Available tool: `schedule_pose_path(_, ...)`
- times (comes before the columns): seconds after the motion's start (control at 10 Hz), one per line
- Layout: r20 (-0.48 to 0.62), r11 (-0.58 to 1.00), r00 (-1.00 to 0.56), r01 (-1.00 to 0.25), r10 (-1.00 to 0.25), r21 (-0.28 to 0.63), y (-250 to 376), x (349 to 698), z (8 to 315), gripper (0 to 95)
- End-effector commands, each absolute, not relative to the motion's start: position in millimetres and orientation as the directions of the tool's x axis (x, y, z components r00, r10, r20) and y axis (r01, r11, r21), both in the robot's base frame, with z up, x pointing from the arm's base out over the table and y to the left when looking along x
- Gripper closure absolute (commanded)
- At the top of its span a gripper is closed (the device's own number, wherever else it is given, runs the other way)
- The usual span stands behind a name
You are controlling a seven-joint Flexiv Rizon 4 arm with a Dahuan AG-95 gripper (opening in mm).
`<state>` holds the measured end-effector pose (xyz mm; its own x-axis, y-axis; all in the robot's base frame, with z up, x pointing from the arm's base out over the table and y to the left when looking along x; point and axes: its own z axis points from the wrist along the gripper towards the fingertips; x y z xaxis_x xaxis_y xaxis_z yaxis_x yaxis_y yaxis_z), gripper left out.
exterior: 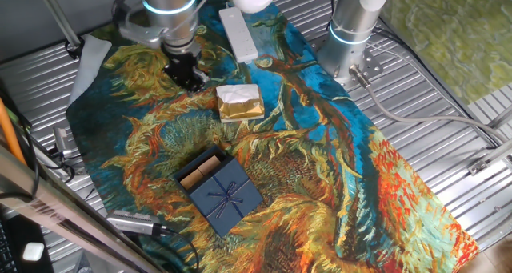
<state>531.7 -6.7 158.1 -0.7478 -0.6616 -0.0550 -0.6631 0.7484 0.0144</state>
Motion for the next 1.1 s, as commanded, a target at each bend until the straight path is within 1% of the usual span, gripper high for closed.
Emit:
schedule_pose_path(0.1,-0.053,0.727,-0.726,-0.686,-0.685,0.005,-7,543,160,95.0)
schedule_pose_path(0.6,-0.055,0.703,-0.703,-0.711,-0.709,0.02,-10,571,150,95.0)
schedule_pose_path(0.8,-0.033,0.689,-0.691,-0.723,-0.723,0.051,-17,580,150,95.0)
schedule_pose_path(1.1,-0.028,0.673,-0.676,-0.736,-0.736,0.079,-36,592,149,95.0)
